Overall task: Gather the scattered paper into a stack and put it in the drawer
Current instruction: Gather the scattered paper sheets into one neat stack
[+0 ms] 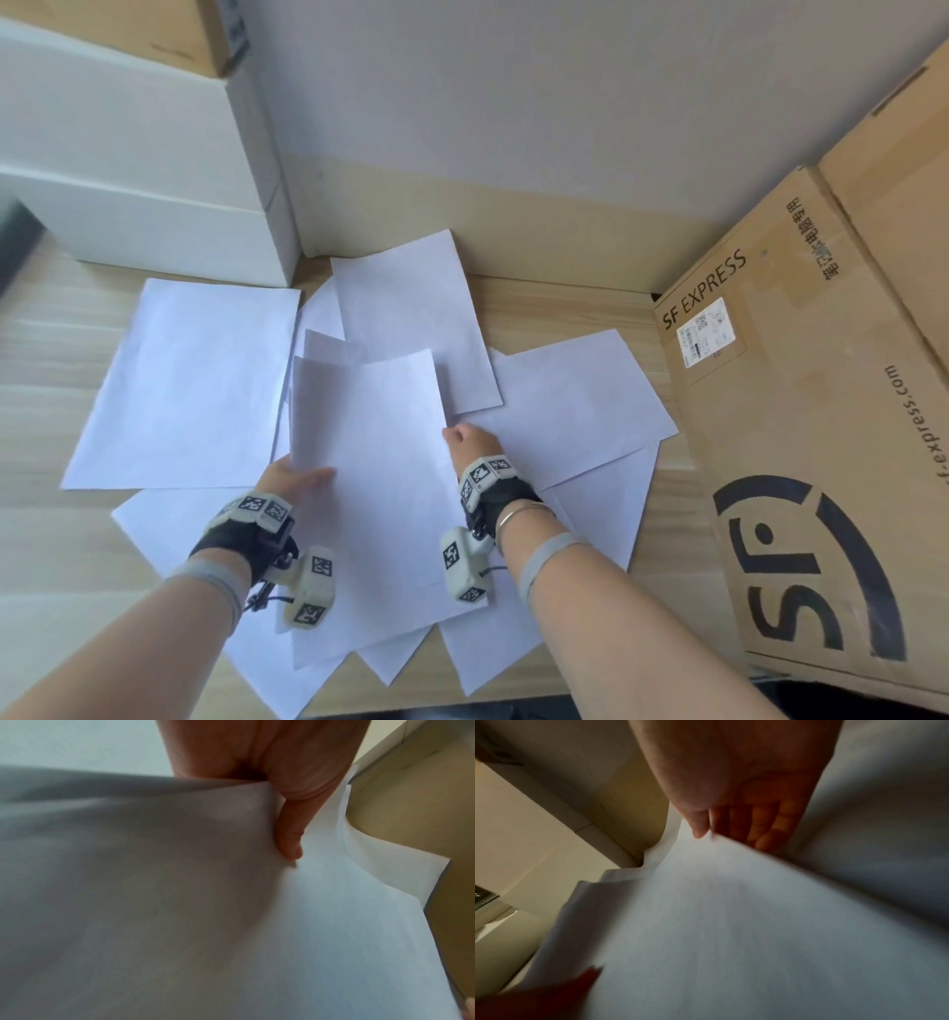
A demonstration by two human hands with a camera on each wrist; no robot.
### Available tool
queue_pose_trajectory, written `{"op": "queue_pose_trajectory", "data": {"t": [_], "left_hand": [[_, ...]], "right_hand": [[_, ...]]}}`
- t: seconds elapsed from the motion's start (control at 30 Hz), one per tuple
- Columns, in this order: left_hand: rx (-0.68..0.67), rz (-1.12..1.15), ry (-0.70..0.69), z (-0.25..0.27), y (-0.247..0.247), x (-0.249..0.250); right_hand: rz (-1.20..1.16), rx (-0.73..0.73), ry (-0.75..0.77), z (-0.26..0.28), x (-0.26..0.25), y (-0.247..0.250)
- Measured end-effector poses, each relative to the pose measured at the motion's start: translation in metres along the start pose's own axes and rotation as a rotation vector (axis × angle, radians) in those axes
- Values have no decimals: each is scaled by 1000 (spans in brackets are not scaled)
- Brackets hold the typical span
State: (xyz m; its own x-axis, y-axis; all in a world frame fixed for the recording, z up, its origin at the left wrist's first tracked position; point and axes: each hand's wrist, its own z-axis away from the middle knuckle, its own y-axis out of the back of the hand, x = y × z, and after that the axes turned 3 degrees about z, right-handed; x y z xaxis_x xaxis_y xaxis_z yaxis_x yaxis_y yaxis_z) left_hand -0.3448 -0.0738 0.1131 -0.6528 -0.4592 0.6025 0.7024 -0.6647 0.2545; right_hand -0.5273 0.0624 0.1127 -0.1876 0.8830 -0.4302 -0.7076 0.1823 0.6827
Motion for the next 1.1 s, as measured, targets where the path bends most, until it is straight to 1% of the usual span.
{"op": "queue_pose_trajectory", "data": {"t": [0.13, 0.23, 0.4, 0.53, 0.63, 0.77, 0.9, 1.0, 1.1], "left_hand": [[36, 19, -17, -3, 6, 4], [28, 41, -15, -4, 7, 8], [43, 53, -7, -6, 9, 8], [45, 53, 23, -10, 10, 5], [37, 71, 42, -11, 11, 5], [38, 96, 50, -10, 10, 4], [41, 122, 49, -9, 9, 5], [22, 138, 61, -9, 11, 4], [5, 180, 60, -7, 12, 5]], "right_hand": [[-54, 195, -42, -26, 0, 38], [-28, 249, -66, -47, 0, 58], [36, 173, -142, -70, -11, 57], [98, 182, -169, -75, -25, 41], [99, 161, -149, -76, -30, 34], [61, 136, -109, -74, -32, 38], [-74, 107, -71, -74, -24, 45], [20, 99, -34, -72, -14, 47], [33, 115, -38, -68, 3, 50]]}}
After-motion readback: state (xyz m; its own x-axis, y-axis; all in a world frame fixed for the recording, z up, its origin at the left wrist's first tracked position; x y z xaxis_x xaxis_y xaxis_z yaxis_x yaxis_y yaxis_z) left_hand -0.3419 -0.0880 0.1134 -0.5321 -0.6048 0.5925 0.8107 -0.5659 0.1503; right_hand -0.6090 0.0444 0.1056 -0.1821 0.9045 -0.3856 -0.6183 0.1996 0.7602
